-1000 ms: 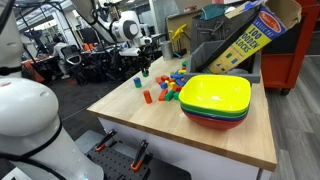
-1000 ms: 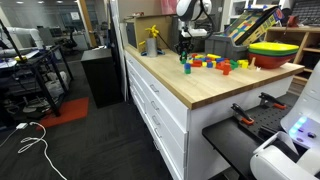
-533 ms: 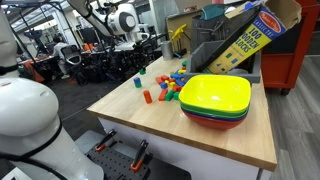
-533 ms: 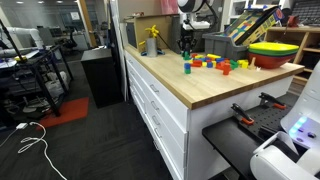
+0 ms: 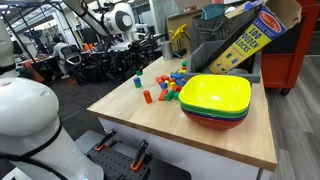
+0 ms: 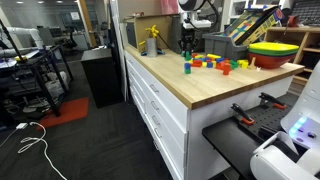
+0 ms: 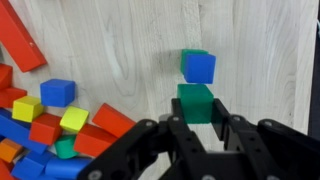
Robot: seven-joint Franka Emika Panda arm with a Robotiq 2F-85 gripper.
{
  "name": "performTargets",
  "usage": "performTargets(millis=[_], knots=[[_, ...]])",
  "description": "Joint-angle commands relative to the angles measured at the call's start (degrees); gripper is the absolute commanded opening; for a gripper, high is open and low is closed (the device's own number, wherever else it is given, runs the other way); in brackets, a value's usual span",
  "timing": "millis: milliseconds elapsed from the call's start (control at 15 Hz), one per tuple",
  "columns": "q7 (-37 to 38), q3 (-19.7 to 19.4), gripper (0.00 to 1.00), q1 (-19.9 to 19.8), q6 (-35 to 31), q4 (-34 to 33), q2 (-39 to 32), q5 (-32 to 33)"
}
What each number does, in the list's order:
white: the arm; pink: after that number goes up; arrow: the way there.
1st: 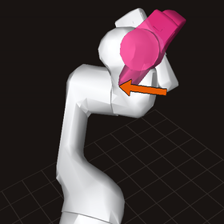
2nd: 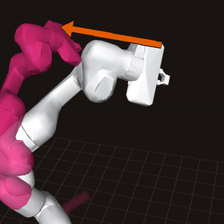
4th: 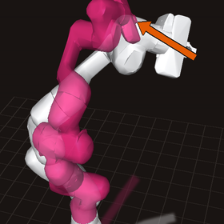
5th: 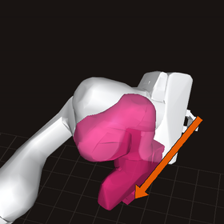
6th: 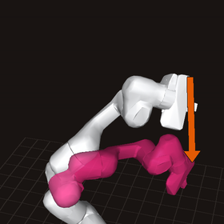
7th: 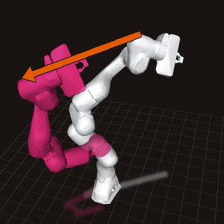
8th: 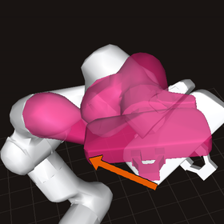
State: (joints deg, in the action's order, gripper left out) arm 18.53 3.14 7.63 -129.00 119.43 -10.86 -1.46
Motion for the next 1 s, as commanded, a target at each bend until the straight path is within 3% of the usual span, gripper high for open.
performTargets(millis=[0,933], knots=[[2.5,0.3,0.08,0.0,-1.7,3.7,3.3,-0.6],[2.8,1.4,0.08,0.1,-8.3,9.0,5.1,-3.8]])
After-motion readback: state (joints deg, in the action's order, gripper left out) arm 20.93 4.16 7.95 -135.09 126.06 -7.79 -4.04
